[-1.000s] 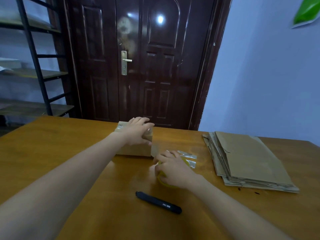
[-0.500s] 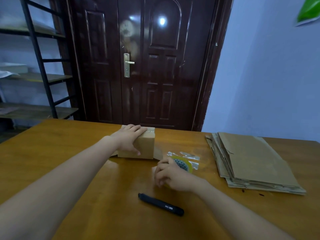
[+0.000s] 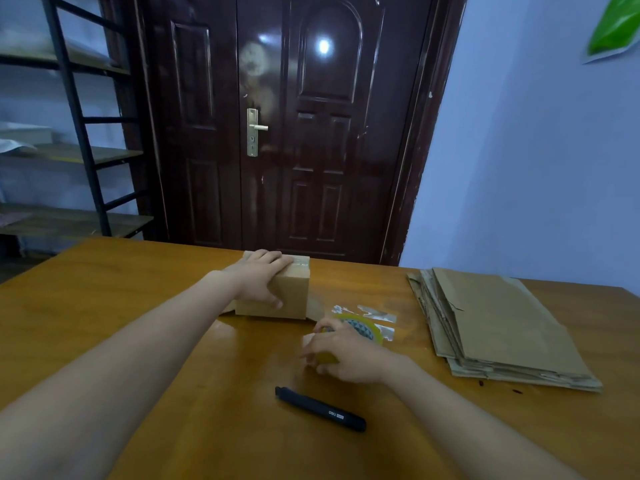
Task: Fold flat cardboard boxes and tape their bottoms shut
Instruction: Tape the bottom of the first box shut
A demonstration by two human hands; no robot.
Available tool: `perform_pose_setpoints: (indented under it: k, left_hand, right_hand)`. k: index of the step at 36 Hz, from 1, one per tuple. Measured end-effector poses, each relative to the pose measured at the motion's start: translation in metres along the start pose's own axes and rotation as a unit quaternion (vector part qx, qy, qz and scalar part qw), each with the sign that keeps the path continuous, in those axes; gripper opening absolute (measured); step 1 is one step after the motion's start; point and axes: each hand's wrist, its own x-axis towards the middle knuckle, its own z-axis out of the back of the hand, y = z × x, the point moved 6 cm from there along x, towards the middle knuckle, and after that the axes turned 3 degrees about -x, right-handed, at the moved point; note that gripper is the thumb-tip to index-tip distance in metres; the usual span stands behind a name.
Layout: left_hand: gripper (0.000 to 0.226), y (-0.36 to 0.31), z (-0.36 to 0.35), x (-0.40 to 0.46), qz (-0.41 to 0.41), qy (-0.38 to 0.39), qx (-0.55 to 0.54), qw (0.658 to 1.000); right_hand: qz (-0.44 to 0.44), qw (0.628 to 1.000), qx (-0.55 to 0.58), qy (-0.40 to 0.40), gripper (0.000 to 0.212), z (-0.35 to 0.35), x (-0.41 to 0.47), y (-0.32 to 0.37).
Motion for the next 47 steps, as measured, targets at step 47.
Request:
perform_pose_setpoints:
  k: [47]
  left_hand:
    - [0.064, 0.056, -0.041, 0.005, 0.309, -0.153, -0.533, 0.773]
  right_hand:
    - [-0.339, 0.811, 0.437, -0.19, 0.043, 0.042, 0.114, -0.034]
